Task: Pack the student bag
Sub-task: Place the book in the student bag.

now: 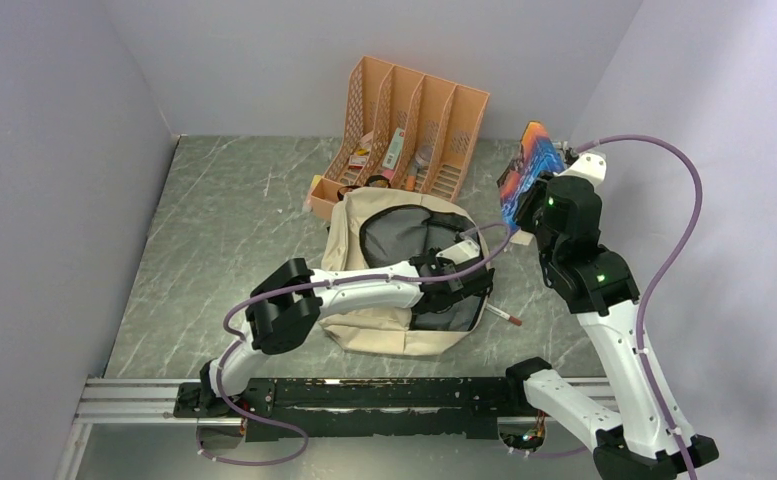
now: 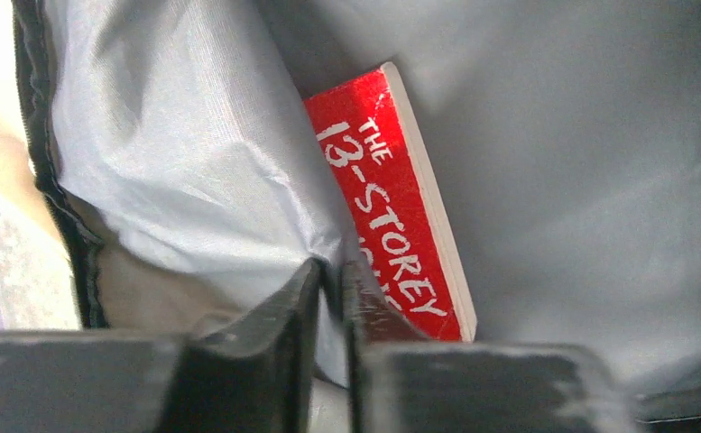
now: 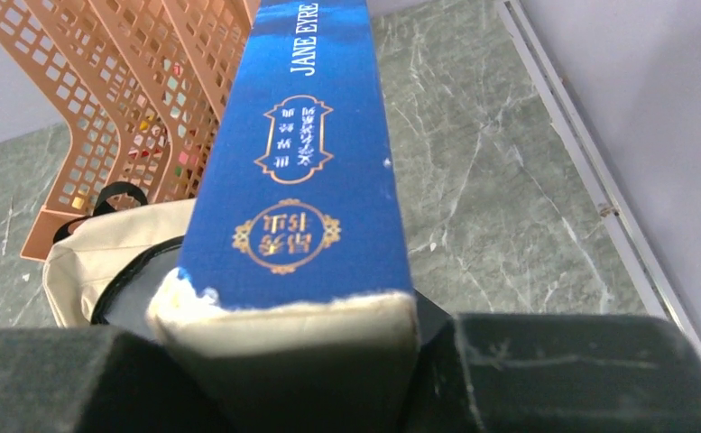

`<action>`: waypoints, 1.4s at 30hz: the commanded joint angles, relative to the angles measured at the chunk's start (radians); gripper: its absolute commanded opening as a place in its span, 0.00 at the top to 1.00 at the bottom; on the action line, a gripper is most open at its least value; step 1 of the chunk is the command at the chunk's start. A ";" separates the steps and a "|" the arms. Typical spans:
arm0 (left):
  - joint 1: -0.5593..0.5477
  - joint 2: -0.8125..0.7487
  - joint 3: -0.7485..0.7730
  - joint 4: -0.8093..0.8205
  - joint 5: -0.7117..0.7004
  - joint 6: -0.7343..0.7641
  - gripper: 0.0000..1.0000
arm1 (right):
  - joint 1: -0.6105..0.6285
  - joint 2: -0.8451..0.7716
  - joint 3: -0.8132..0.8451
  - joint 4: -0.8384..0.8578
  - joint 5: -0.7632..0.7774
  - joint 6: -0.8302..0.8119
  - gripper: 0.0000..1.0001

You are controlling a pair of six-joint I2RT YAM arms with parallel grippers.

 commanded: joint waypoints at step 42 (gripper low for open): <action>0.042 -0.444 -0.202 0.219 0.049 0.015 0.95 | -0.006 -0.083 -0.335 0.117 -0.873 0.546 1.00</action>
